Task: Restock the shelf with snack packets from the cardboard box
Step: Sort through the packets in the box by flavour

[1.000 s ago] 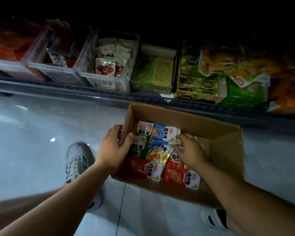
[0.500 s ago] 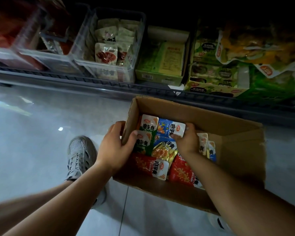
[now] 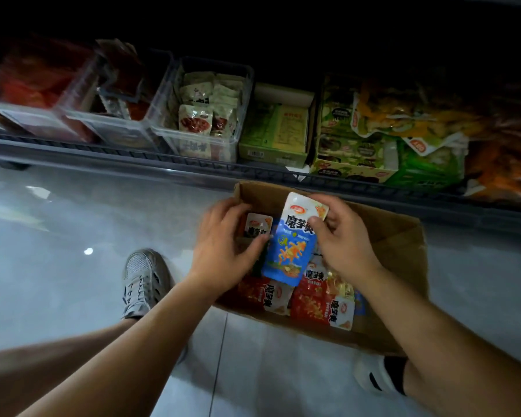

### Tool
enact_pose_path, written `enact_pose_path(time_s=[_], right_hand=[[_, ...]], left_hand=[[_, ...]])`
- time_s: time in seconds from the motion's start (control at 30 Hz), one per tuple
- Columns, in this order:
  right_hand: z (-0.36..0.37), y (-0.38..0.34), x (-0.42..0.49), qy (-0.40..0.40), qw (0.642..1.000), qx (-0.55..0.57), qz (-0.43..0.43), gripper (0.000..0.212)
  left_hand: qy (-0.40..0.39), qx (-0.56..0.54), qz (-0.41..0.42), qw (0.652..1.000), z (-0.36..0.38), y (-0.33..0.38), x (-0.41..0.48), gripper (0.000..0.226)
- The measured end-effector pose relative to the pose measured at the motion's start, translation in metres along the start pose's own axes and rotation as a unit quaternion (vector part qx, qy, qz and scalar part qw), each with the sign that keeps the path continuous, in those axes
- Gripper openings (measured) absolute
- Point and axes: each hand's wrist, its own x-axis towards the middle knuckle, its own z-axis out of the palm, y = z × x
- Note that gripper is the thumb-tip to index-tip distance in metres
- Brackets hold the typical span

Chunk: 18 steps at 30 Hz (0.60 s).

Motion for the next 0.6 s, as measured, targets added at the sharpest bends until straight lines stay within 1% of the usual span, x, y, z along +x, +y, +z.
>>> enact_pose_path(time_s=[0.03, 0.07, 0.1, 0.13, 0.17, 0.23, 0.3, 0.37, 0.47, 0.57, 0.6], right_hand=[[0.002, -0.014, 0.001, -0.006, 1.0, 0.019, -0.017, 0.032], [0.005, -0.025, 0.002, -0.012, 0.999, 0.037, -0.029, 0.032], [0.009, -0.033, 0.004, -0.02, 0.998, 0.054, -0.033, 0.033], [0.012, -0.037, 0.006, -0.028, 0.997, 0.063, -0.036, 0.034], [0.015, -0.037, 0.009, -0.033, 0.997, 0.054, -0.038, 0.035], [0.016, -0.019, 0.017, -0.039, 0.999, -0.013, -0.025, 0.039], [0.013, 0.017, 0.024, -0.051, 0.992, -0.109, 0.034, 0.041], [0.01, 0.063, 0.025, -0.057, 0.976, -0.183, 0.108, 0.04], [0.016, 0.112, 0.023, -0.034, 0.966, -0.183, 0.177, 0.035], [0.03, 0.132, 0.03, 0.002, 0.96, -0.208, 0.185, 0.037], [0.035, 0.134, 0.034, 0.014, 0.961, -0.199, 0.193, 0.039]], left_hand=[[-0.042, -0.057, -0.017, 0.997, -0.002, 0.009, 0.0, 0.058], [-0.084, -0.14, -0.059, 0.985, -0.005, 0.018, 0.0, 0.053], [-0.117, -0.222, -0.106, 0.962, -0.005, 0.022, -0.001, 0.045], [-0.126, -0.284, -0.146, 0.939, -0.006, 0.022, -0.001, 0.036], [-0.107, -0.311, -0.171, 0.929, -0.006, 0.02, 0.001, 0.028], [-0.049, -0.339, -0.208, 0.916, -0.01, 0.009, 0.001, 0.023], [0.0, -0.369, -0.249, 0.895, -0.014, -0.003, 0.002, 0.021], [0.019, -0.395, -0.276, 0.876, -0.018, -0.008, 0.003, 0.014], [0.014, -0.398, -0.286, 0.872, -0.018, -0.012, 0.002, 0.016], [0.006, -0.395, -0.288, 0.873, -0.016, -0.012, 0.003, 0.018], [0.006, -0.391, -0.288, 0.874, -0.014, -0.012, 0.003, 0.019]])
